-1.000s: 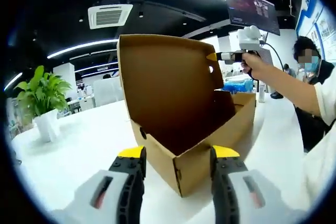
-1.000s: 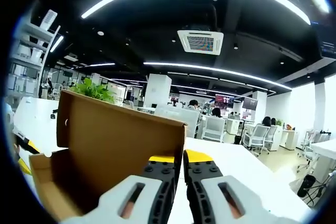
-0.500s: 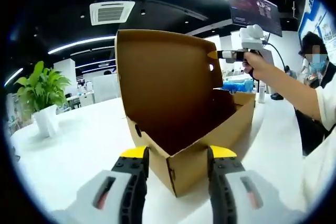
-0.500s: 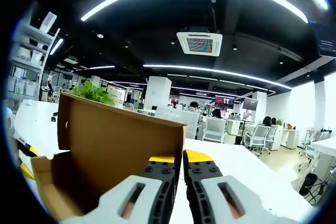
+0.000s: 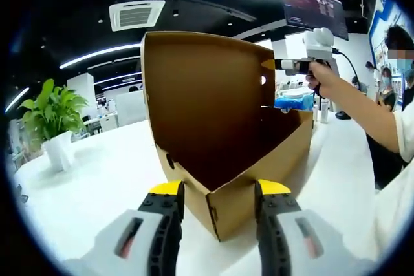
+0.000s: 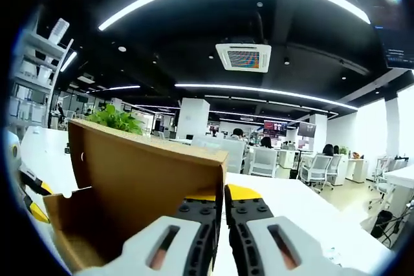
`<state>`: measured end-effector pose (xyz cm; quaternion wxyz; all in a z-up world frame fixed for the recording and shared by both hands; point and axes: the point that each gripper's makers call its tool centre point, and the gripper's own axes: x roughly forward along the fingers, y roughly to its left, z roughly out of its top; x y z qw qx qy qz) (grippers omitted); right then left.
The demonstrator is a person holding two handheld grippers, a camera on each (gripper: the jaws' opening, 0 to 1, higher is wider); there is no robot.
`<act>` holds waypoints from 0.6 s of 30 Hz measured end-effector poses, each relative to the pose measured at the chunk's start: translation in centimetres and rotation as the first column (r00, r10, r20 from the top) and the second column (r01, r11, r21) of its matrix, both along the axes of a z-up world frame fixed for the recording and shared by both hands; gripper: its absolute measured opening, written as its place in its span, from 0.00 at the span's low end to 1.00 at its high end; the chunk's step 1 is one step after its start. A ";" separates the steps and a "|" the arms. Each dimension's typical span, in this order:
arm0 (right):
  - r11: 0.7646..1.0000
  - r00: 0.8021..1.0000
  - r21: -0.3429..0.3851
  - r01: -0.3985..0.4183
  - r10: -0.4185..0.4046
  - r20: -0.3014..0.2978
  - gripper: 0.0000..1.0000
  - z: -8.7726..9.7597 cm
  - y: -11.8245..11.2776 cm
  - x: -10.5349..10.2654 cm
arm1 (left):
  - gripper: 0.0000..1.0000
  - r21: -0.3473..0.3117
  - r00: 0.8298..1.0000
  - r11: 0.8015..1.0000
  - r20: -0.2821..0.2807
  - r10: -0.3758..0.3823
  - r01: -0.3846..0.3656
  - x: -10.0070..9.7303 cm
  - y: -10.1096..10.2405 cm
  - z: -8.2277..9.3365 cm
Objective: Operate the shoe box by opening the lid, removing the specified soft item, and placing it in the target area until the item is outside and the box remains undamaged.
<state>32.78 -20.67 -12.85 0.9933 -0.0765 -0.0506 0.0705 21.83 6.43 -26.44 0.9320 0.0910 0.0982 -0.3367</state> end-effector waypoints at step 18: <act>1.000 1.000 -0.015 0.008 -0.008 0.003 0.01 -0.5 0.2 -1.9 | 0.43 0.008 1.000 1.000 0.004 -0.001 0.001 0.3 0.2 0.0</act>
